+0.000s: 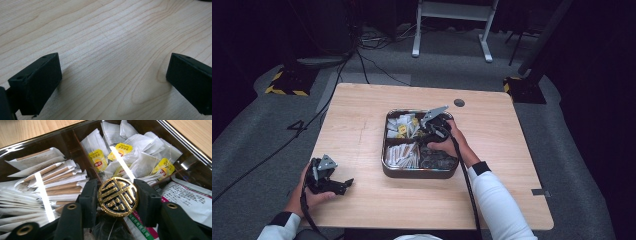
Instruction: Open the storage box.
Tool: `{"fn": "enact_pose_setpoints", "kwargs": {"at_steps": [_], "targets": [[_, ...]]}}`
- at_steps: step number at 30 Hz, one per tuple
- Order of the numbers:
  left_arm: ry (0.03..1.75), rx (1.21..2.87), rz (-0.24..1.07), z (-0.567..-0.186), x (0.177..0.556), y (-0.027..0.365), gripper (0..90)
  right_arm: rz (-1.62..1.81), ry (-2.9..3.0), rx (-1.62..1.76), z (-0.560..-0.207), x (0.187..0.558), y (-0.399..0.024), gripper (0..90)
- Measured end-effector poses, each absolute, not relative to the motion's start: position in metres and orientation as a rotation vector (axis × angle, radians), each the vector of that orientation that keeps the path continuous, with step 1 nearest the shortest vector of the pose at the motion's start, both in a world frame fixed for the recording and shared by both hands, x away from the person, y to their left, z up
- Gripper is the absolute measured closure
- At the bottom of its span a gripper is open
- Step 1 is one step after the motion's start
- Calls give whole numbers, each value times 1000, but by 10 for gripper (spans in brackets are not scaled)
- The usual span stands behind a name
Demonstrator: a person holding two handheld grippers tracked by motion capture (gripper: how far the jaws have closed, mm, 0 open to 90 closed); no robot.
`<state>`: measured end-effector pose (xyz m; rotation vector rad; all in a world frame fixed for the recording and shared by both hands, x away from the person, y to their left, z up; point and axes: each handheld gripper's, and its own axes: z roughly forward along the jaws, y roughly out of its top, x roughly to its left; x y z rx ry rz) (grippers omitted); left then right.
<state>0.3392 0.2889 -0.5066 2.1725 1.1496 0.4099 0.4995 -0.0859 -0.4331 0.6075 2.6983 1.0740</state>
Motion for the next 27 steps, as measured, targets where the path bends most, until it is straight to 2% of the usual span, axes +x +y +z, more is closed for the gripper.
{"fn": "enact_pose_setpoints", "kwargs": {"at_steps": [14, 27], "targets": [[1149, 2173, 409, -507, 339, 289, 4, 1067, 2683, 626, -432, 499, -86, 593], [1149, 2173, 409, -507, 339, 289, 4, 1085, 2653, 608, -413, 496, -89, 593]]}}
